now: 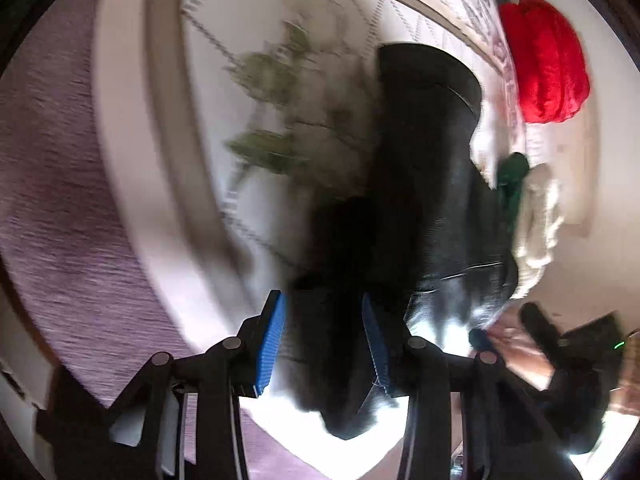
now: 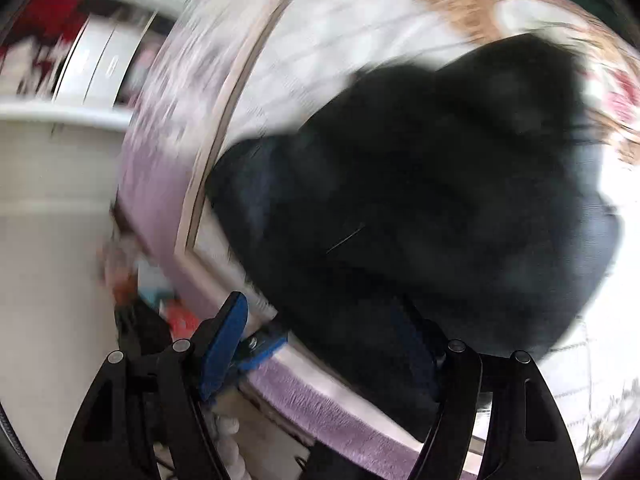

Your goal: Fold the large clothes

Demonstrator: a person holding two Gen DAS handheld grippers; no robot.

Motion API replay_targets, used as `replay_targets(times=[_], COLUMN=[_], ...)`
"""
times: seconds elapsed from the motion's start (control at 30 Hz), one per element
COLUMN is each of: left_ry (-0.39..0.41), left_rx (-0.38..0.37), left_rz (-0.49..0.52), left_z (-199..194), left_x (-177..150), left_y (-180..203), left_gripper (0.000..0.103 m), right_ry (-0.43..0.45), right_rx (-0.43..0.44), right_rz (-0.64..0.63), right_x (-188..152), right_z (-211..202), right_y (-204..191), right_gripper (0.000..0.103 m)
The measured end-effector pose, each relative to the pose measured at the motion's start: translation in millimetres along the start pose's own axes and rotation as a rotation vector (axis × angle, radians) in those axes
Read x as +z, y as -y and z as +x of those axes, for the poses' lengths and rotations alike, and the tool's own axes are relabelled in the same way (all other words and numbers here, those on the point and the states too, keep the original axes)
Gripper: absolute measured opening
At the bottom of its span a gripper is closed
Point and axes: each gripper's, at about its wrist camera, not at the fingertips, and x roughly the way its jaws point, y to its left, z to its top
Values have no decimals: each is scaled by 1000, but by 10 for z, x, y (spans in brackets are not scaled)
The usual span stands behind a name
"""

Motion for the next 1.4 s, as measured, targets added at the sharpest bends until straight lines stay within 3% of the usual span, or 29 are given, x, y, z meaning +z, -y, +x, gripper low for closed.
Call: replay_targets(times=[0.13, 0.27, 0.3, 0.37, 0.4, 0.43, 0.47, 0.5, 0.6, 0.7, 0.77, 0.83, 0.9, 0.93, 0.97, 1.07, 1.2, 1.4], left_ry=[9, 22, 28, 49, 53, 48, 37, 26, -7, -3, 12, 47, 123, 155, 168, 195, 231, 279], left_rx=[-23, -116, -139, -164, -172, -178, -180, -160, -88, -69, -63, -53, -32, -10, -5, 0, 21, -17], left_rz=[-23, -83, -93, -81, -62, -39, -2, 34, 108, 144, 173, 196, 231, 260, 280, 321, 381, 400], left_z=[63, -187, -241, -275, -257, -216, -137, -50, 234, 354, 313, 346, 308, 261, 257, 187, 74, -269], left_x=[22, -3, 5, 36, 69, 90, 132, 178, 317, 399, 391, 386, 371, 356, 359, 371, 317, 256], left_y=[145, 16, -2, -20, 22, 59, 134, 191, 298, 473, 469, 583, 700, 736, 789, 923, 1159, 1512], left_gripper=[37, 37, 40, 55, 56, 57, 57, 58, 58, 66, 66, 66, 60, 43, 26, 12, 10, 9], right_ry=[117, 93, 70, 33, 21, 19, 15, 8, 24, 27, 24, 11, 22, 36, 46, 72, 82, 95], right_rx=[-75, -80, -40, 51, 99, 140, 188, 233, 394, 589, 649, 623, 591, 571, 558, 548, 535, 553], right_rz=[149, 326, 369, 416, 435, 447, 456, 465, 493, 481, 436, 367, 322, 318, 327, 356, 353, 278], right_x=[104, 129, 107, 58, 22, -20, -69, -107, -168, -133, -47, 46, 113, 129, 136, 178, 251, 489], right_z=[-437, -545, -506, -395, -319, -228, -106, 19, 331, 627, 738, 817, 855, 855, 856, 820, 692, 345], right_y=[601, 1274, 1430, 1644, 1736, 1799, 1881, 1938, 2054, 2114, 2025, 1878, 1737, 1695, 1686, 1639, 1503, 1219], right_gripper=[76, 76, 76, 76, 76, 79, 90, 96, 101, 101, 103, 103, 100, 92, 75, 63, 56, 53])
